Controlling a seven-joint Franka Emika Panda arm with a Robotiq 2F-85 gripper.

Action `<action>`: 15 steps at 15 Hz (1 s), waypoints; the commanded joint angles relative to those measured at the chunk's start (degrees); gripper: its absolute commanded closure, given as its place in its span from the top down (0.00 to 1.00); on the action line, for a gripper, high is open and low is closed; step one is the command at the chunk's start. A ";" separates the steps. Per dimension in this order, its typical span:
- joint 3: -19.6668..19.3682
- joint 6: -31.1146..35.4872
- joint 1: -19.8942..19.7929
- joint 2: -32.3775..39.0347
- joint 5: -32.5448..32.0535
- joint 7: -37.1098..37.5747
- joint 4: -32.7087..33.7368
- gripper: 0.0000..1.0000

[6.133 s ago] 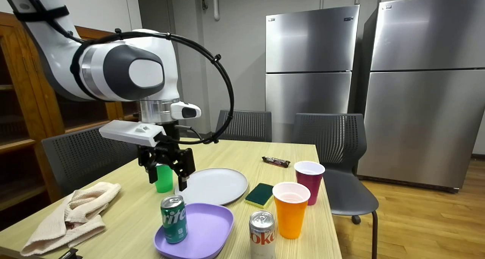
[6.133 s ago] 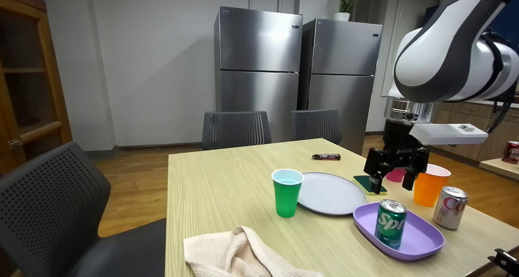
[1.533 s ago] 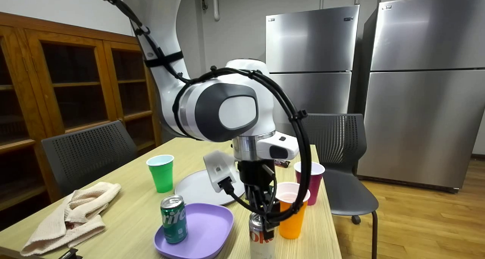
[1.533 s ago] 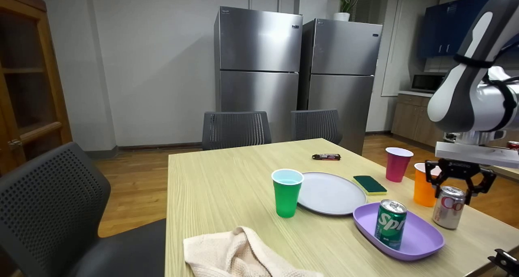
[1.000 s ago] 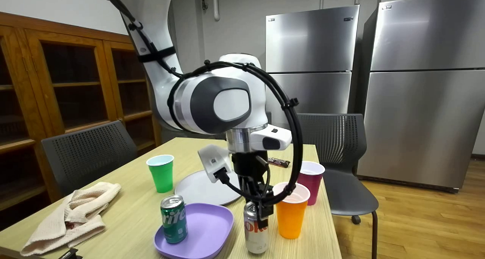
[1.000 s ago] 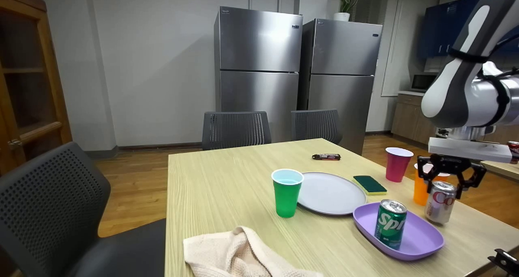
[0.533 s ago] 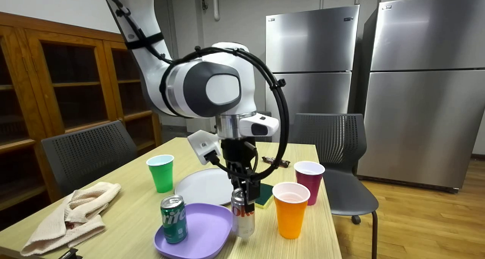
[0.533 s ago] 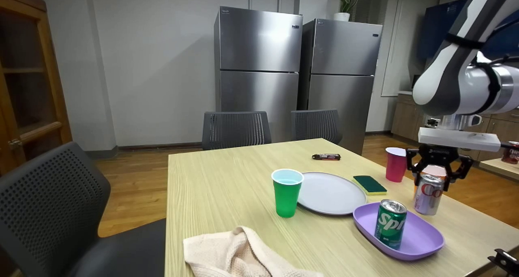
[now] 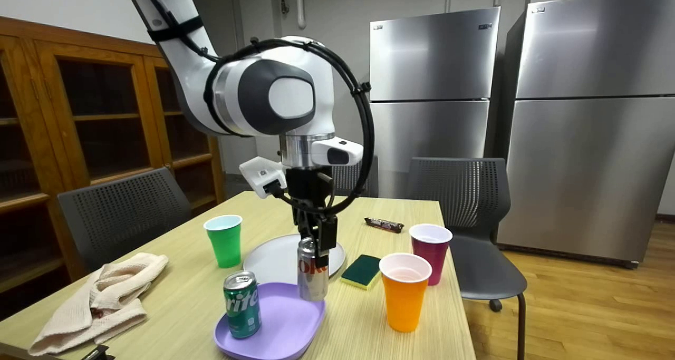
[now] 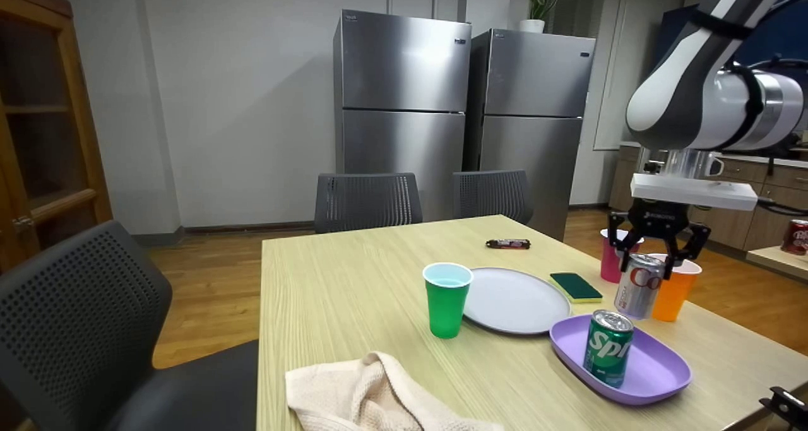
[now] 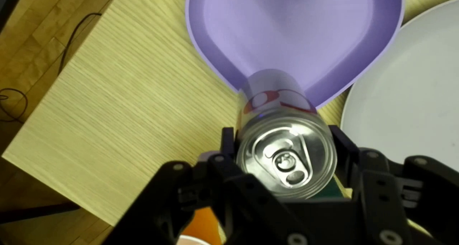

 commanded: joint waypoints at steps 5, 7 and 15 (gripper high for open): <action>3.75 -3.62 -0.99 -5.94 -2.13 4.58 -2.34 0.38; 4.74 -2.79 -0.81 -5.52 -2.04 5.19 -3.00 0.38; 6.08 4.16 -0.08 -0.63 -4.74 10.15 -4.48 0.38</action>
